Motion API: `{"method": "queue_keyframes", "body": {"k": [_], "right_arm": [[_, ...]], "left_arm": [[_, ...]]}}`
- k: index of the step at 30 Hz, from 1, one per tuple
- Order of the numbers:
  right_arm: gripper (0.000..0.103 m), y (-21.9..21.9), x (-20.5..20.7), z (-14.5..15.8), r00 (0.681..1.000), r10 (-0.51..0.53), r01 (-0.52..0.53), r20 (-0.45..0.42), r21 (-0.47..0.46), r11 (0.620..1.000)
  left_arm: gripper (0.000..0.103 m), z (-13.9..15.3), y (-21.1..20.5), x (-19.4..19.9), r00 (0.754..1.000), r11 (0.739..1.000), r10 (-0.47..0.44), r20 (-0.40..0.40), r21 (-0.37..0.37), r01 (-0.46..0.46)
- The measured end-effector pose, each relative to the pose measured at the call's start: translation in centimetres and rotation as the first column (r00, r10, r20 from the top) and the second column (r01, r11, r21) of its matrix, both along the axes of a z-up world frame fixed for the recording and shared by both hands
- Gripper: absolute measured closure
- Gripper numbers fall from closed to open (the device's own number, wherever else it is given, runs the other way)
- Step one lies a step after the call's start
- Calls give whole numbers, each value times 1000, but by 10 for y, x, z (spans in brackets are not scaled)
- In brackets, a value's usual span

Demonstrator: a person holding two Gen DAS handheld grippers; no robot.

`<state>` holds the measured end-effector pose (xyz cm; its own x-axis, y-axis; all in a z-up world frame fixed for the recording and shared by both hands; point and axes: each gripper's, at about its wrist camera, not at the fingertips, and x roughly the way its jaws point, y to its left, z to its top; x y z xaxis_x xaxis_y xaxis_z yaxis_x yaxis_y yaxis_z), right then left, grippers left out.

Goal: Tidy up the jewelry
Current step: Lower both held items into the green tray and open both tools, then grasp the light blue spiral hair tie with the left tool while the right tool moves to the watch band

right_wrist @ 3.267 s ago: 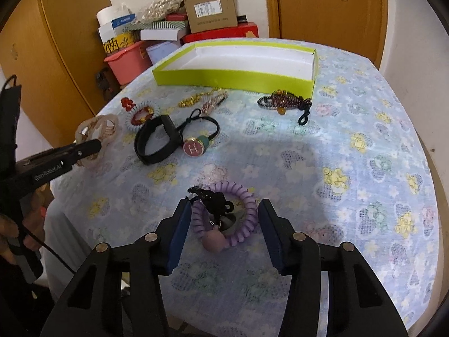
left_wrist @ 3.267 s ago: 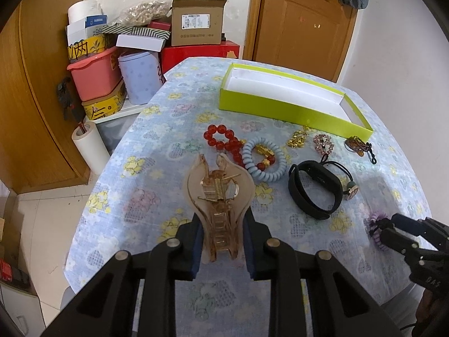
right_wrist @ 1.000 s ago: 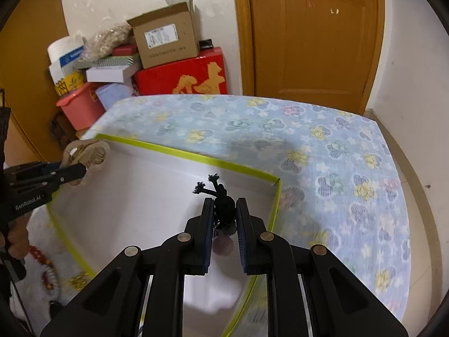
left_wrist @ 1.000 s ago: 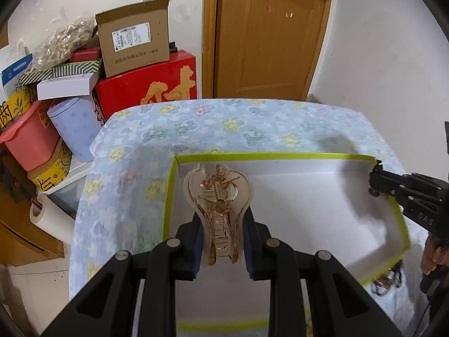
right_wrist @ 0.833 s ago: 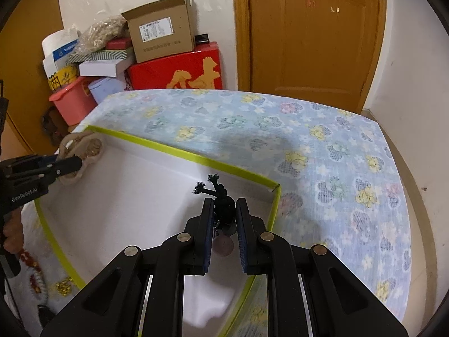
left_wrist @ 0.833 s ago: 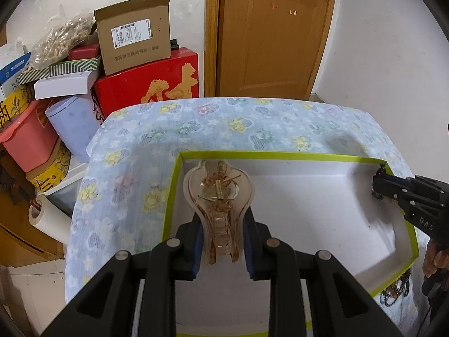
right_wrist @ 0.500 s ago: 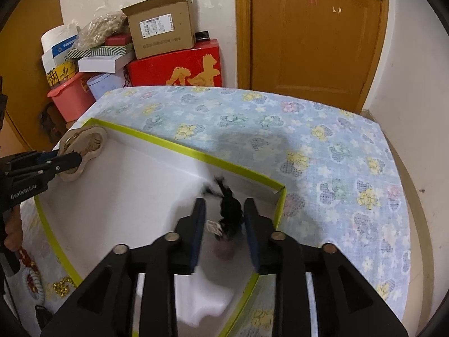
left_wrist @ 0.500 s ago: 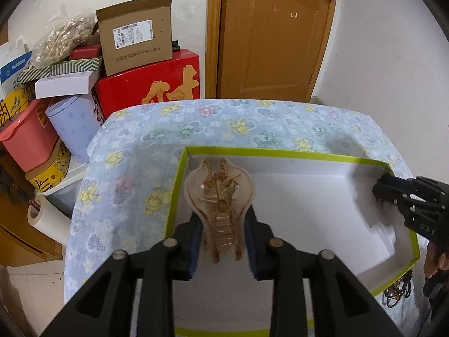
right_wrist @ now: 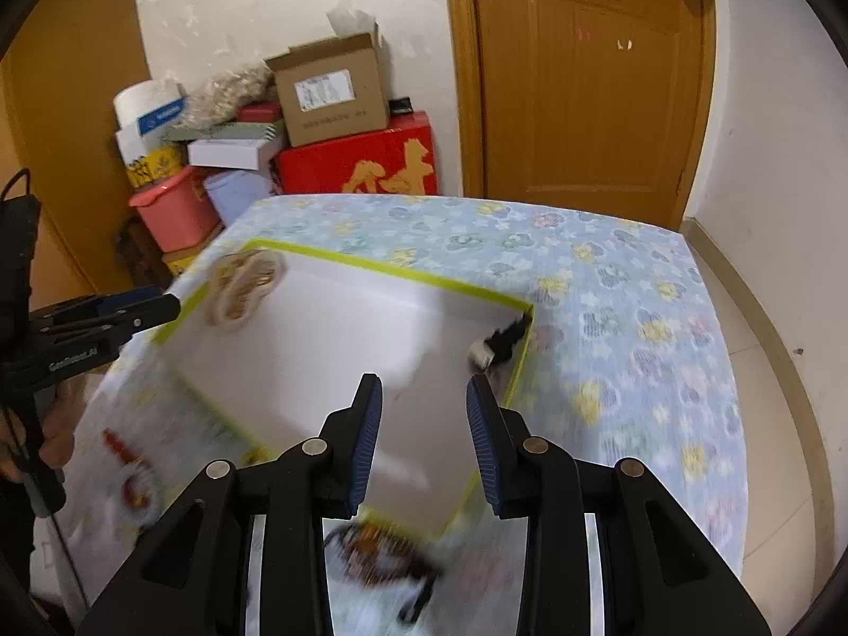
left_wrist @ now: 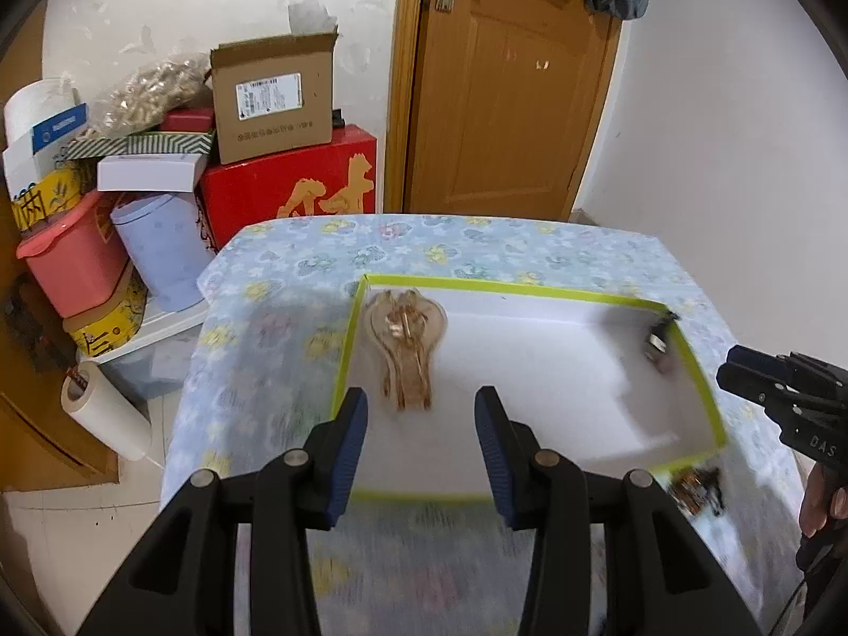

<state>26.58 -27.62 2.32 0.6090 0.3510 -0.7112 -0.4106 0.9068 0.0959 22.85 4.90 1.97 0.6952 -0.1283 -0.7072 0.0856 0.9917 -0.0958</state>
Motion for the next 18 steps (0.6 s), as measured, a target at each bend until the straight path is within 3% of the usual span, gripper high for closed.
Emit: {"method": "queue_keyframes", "body": {"k": [18], "right_arm": [[69, -22, -134, 16, 999, 27, -29, 24, 93, 995]], "left_arm": [[59, 22, -11, -133, 999, 999, -10, 45, -41, 12]]}}
